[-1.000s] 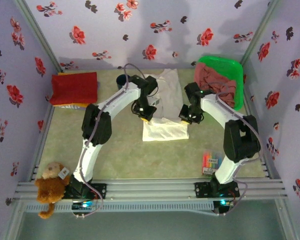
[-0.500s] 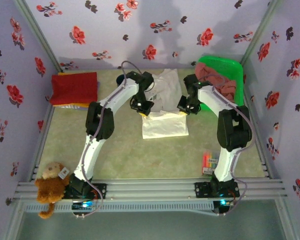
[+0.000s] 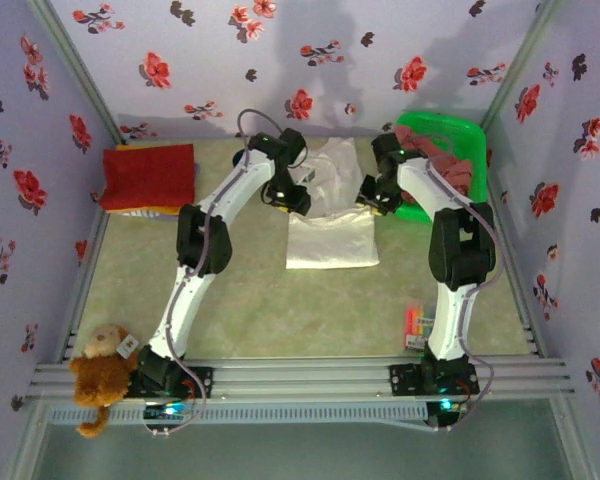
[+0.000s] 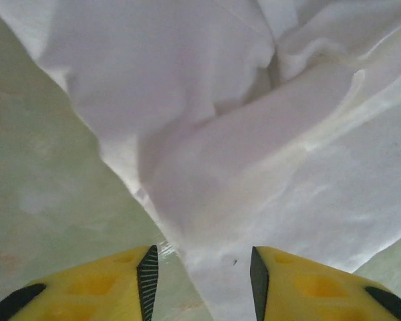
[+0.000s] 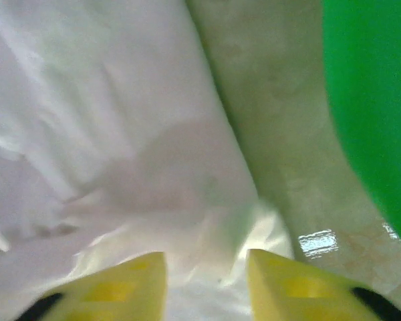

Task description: Fold and stack the t-shirts

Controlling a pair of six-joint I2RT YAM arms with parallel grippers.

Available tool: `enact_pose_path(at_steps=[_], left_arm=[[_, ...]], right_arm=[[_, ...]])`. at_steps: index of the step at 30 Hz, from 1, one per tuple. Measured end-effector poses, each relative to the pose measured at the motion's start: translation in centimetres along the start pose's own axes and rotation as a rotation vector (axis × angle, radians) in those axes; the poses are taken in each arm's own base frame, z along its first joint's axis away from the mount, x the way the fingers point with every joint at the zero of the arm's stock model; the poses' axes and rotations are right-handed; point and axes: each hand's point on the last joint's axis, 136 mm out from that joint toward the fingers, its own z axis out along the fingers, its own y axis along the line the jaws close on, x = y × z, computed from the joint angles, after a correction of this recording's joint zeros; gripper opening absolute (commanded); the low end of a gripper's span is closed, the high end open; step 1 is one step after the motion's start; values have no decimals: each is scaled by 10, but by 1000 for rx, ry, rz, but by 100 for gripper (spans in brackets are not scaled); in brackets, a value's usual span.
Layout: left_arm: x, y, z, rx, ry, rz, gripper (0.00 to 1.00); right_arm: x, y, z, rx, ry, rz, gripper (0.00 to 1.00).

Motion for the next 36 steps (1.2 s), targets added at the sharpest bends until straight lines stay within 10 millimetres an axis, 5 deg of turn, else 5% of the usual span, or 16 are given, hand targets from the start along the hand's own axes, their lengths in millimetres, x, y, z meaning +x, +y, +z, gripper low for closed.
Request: enact_pose_path(at_steps=[7, 14, 20, 26, 36], left_arm=[[-2, 21, -11, -6, -26, -92, 49], [25, -4, -38, 48, -46, -149, 50], [64, -34, -59, 55, -64, -200, 55], [96, -36, -97, 47, -146, -294, 57], [126, -27, -82, -42, -131, -443, 58]], right_arm=[[-5, 11, -20, -39, -26, -17, 51], [32, 12, -42, -69, -15, -48, 52], [77, 17, -31, -67, 35, -104, 52], [106, 15, -16, -41, 82, -161, 52], [108, -4, -2, 36, 78, -265, 52]])
